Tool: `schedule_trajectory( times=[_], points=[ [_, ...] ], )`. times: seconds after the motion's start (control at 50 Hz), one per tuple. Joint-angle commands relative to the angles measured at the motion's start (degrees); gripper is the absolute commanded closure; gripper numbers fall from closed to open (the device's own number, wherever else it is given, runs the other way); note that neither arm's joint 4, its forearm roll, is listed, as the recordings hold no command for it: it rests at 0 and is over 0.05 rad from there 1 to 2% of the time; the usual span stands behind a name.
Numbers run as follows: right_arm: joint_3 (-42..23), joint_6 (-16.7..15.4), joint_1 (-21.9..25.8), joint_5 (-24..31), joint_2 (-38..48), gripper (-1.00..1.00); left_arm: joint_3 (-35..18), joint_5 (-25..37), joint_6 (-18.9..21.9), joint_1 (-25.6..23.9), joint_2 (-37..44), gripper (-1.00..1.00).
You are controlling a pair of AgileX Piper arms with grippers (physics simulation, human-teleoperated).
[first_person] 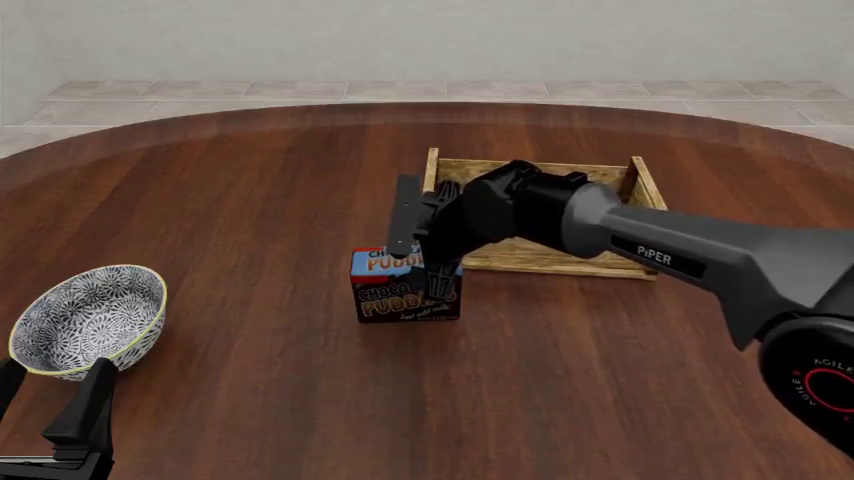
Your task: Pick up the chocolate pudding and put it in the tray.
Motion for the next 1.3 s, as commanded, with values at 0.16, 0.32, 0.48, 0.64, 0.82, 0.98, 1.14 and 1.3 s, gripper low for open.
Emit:
schedule_trajectory(
  times=[0.16,0.32,0.48,0.64,0.82,0.98,1.14,1.3],
  points=[
    [-0.4,0.7,-0.1,-0.4,1.0,-1.0,0.0,0.0,0.0,0.0,0.0,-1.0],
    [-0.6,1.1,0.1,-0.6,1.2,-1.0,0.0,0.0,0.0,0.0,0.0,-1.0],
    [-0.3,1.4,0.3,-0.6,1.1,-1.0,0.0,0.0,0.0,0.0,0.0,-1.0],
    [-0.2,1.7,0.3,-0.8,1.2,-1.0,0.0,0.0,0.0,0.0,0.0,-1.0],
    [-0.3,1.7,0.2,-0.8,1.4,-1.0,0.0,0.0,0.0,0.0,0.0,-1.0],
    [-0.3,2.2,0.5,-1.2,1.7,-1.0,0.0,0.0,0.0,0.0,0.0,-1.0],
    [0.0,2.4,0.7,-1.5,1.6,-1.0,0.0,0.0,0.0,0.0,0.0,-1.0],
    [-0.5,2.6,0.7,-1.3,1.8,-1.0,0.0,0.0,0.0,0.0,0.0,-1.0]
  ],
)
